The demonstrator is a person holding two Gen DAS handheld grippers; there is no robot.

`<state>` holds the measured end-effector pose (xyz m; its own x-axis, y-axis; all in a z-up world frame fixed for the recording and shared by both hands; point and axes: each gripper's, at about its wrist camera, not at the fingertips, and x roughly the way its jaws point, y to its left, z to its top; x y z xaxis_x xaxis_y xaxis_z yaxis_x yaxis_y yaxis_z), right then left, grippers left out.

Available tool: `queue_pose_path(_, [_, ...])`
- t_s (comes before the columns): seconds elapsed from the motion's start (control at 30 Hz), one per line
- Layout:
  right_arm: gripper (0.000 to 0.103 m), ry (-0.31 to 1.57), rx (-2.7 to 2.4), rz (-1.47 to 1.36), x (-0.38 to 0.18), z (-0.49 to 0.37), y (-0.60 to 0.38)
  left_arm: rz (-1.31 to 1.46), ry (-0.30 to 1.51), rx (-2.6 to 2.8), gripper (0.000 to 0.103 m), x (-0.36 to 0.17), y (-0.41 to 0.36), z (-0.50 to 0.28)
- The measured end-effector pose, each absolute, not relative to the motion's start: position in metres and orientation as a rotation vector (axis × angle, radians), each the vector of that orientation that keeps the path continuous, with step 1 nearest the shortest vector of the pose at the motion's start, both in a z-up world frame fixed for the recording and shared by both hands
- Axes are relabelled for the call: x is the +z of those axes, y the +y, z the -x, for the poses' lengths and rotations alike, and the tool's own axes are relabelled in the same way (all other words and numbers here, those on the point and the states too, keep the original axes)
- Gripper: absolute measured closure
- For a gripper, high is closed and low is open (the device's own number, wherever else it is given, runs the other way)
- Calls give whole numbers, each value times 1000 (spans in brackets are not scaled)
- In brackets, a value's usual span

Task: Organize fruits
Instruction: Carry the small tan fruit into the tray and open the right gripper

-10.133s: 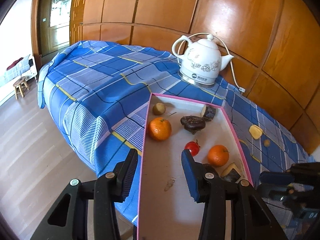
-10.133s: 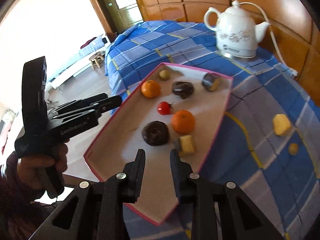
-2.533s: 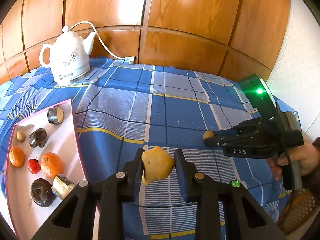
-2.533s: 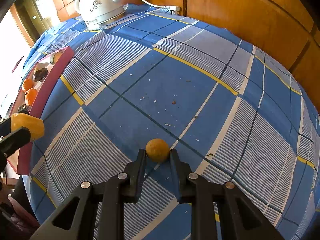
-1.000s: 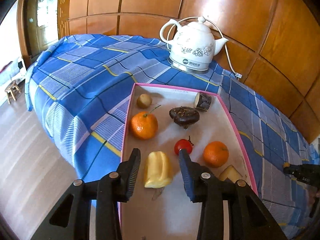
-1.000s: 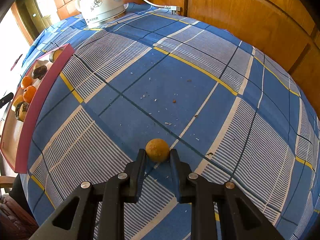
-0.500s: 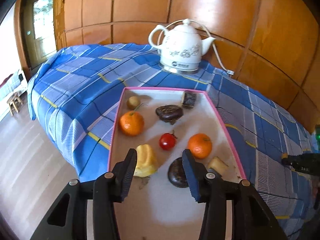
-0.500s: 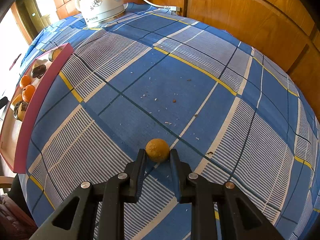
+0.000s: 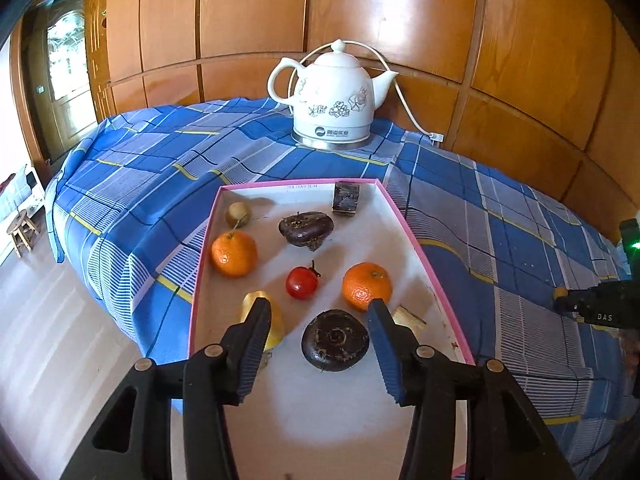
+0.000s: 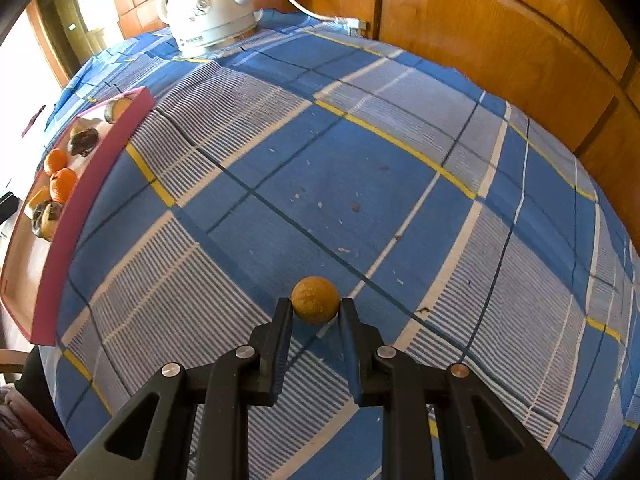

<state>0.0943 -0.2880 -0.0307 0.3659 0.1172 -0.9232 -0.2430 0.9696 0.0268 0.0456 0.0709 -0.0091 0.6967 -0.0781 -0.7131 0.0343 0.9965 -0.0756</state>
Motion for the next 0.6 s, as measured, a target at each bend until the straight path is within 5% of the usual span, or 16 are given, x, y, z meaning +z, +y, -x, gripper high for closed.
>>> queue_pose_path(0.6, [79, 1065, 709, 122, 27, -51, -137, 104, 778, -17, 51, -6, 95, -46])
